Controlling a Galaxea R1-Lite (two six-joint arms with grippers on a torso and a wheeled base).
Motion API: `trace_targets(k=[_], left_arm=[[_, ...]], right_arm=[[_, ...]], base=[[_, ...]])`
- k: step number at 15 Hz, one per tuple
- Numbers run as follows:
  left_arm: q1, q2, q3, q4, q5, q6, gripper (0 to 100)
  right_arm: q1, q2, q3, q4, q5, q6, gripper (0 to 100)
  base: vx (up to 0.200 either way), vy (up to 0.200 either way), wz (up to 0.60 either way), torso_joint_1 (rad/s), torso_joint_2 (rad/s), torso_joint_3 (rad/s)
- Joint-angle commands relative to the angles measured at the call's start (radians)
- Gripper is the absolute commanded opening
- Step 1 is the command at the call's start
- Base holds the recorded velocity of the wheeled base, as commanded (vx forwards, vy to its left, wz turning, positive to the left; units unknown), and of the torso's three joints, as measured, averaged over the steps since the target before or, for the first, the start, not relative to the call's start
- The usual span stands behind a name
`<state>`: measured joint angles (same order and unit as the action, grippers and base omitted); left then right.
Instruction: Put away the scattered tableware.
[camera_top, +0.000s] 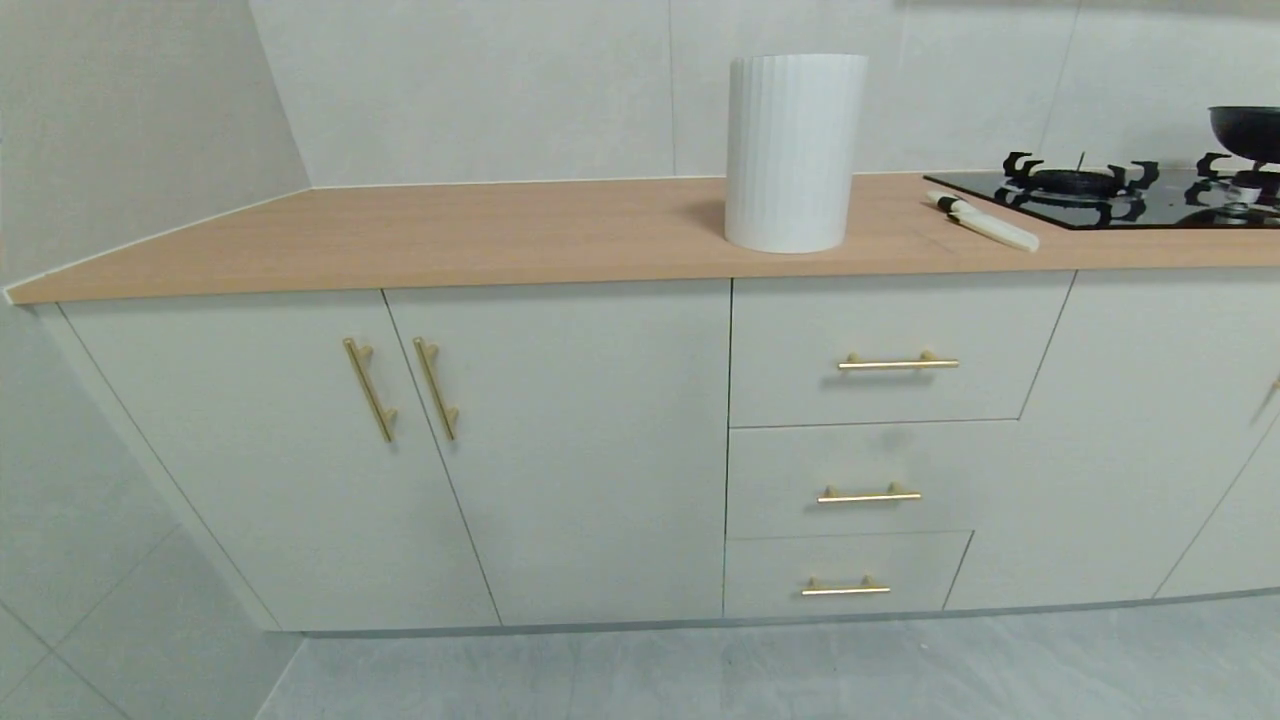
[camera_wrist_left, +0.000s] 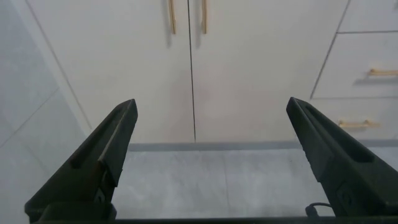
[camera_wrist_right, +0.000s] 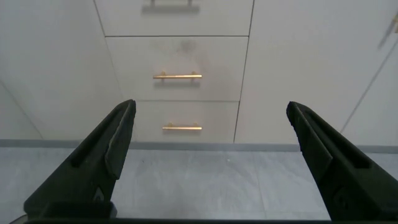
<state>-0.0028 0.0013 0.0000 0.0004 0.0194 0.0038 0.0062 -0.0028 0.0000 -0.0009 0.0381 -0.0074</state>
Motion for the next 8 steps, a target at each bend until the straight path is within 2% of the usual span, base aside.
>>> trace_targets(k=[1, 8], left_arm=[[0.0, 0.0, 0.0, 0.0, 0.001, -0.001, 100], [0.001, 0.0, 0.0, 0.0, 0.001, 0.001, 100]], right_arm=[[0.0, 0.003, 0.0, -0.001, 0.0, 0.0, 100], [0.0, 0.003, 0.0, 0.001, 0.0, 0.0, 100]], base=[[0.2, 0.0, 0.0, -0.007, 0.01, -0.002], [0.2, 0.0, 0.0, 0.003, 0.0, 0.0]])
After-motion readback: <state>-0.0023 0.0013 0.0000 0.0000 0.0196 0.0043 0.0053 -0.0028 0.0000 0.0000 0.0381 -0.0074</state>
